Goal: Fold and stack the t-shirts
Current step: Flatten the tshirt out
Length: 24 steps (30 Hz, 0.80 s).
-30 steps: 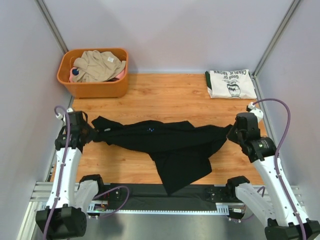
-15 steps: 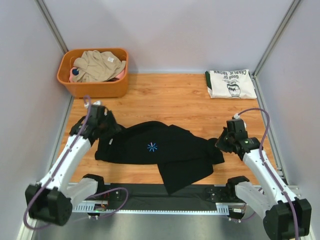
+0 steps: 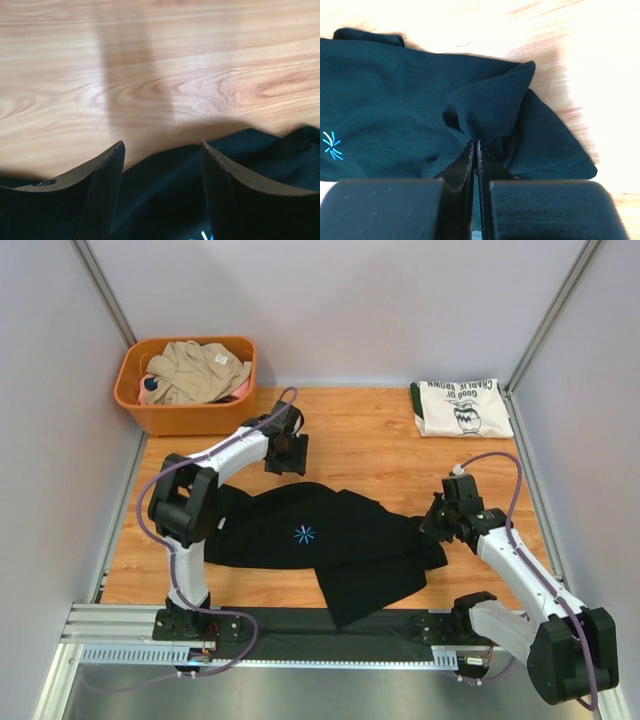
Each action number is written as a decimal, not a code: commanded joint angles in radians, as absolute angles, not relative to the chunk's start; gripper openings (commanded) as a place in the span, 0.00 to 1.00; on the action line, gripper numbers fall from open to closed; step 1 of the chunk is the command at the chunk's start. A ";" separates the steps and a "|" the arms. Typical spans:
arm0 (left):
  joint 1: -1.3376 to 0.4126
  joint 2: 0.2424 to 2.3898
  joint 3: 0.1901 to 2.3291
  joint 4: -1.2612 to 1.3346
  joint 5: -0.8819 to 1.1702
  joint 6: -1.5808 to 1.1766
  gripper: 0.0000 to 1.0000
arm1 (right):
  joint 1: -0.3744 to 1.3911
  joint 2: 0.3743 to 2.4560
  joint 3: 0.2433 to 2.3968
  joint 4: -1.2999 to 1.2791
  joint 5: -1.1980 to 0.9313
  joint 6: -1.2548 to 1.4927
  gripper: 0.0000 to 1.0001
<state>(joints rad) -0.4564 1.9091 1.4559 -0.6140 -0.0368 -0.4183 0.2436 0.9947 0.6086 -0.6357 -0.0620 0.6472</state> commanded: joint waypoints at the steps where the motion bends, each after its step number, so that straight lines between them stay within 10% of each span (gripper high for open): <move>1: -0.495 1.971 1.528 -0.620 0.032 -0.344 0.69 | 0.247 1.008 0.647 -0.592 -0.071 0.620 0.00; 24: -0.590 1.936 1.425 -0.476 0.109 -0.285 0.68 | 0.247 1.083 0.630 -0.542 -0.069 0.598 0.00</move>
